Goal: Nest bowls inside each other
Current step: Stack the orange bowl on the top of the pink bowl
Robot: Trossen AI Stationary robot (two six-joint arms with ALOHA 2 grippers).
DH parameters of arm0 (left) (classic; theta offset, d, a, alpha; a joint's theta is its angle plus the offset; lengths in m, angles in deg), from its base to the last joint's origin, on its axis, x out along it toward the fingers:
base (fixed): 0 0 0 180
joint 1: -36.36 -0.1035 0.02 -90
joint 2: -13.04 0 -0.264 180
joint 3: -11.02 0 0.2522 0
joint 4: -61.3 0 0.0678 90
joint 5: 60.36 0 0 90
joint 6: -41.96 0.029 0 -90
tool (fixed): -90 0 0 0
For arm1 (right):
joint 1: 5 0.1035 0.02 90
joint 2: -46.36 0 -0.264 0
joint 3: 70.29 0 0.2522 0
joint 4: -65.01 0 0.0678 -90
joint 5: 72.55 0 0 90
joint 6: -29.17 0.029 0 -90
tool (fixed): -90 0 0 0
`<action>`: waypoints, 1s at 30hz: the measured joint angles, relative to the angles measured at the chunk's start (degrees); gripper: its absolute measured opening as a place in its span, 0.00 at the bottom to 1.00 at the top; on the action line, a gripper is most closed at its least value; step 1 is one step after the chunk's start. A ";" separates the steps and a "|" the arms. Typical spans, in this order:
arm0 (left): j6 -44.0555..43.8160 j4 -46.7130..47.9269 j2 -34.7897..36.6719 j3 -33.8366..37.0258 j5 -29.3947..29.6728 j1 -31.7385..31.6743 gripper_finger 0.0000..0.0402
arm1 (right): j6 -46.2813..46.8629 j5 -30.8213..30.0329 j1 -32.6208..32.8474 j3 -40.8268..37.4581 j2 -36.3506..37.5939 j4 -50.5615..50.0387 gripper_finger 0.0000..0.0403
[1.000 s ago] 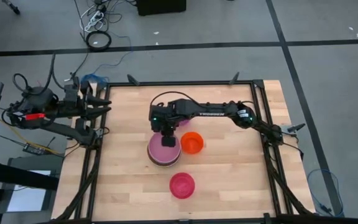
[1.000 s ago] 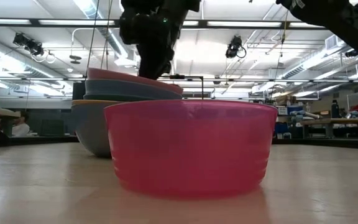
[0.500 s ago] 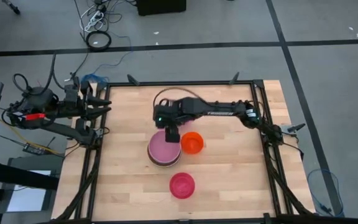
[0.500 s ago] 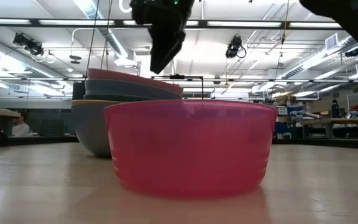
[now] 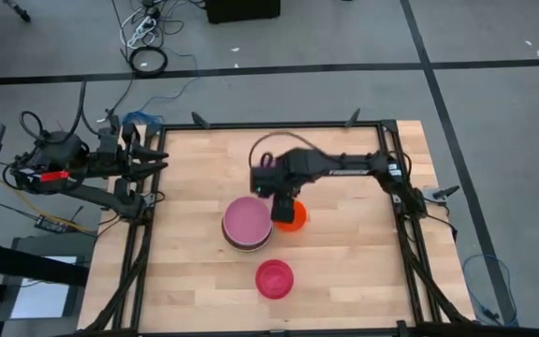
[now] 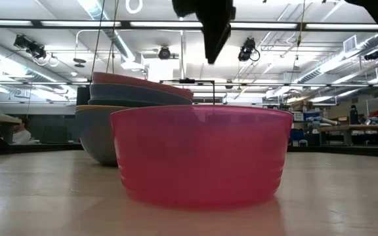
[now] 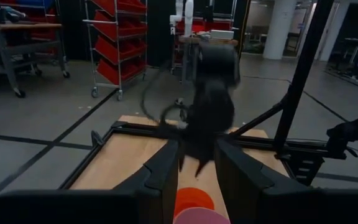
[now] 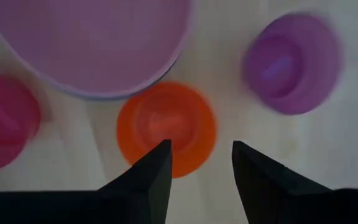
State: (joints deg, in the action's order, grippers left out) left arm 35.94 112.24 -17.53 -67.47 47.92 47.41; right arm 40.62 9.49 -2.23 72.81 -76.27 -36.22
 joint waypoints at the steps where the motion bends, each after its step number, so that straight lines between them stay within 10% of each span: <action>1: -0.13 0.05 0.00 0.00 0.01 0.00 0.28 | 0.49 0.48 0.48 -1.89 -0.02 0.71 0.39; 30: -2.15 0.16 0.00 0.02 -0.46 0.00 0.28 | 10.04 7.54 6.42 -33.29 -0.13 24.14 0.33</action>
State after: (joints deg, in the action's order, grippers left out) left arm 33.80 112.40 -17.53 -67.45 47.46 47.41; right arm 50.67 17.03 4.19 39.52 -76.40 -12.08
